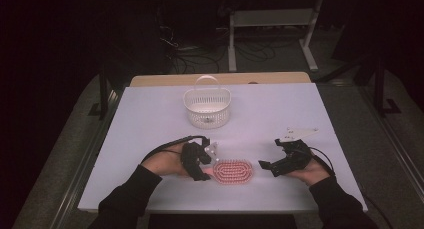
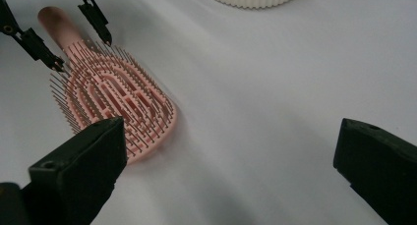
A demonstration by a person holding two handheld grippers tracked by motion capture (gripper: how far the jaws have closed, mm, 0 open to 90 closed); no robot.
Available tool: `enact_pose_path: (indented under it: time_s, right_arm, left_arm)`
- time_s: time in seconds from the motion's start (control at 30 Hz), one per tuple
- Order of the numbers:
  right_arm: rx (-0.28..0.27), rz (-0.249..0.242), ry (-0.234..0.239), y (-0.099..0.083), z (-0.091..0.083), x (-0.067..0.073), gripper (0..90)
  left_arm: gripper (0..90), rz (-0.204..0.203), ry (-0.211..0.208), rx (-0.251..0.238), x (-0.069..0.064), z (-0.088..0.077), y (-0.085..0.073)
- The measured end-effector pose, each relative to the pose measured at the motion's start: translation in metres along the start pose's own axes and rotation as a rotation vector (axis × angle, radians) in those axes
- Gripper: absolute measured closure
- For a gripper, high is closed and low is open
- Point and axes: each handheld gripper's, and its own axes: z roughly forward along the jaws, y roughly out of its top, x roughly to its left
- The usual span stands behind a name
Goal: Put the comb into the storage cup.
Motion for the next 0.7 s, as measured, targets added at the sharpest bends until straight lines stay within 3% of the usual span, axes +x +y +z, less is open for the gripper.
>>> enact_pose_path:
  time_s: [0.33,0.7]
  right_arm:
    - [0.001,-0.001,0.001,0.0001,0.0003,0.0,0.0]
    - [-0.001,-0.001,0.001,0.0002,0.0002,0.0,0.0]
  left_arm:
    - [57.5,0.015,-0.011,0.038,-0.001,0.0058,0.002]
    - [63.6,0.02,-0.006,0.058,-0.0044,0.0064,0.0058]
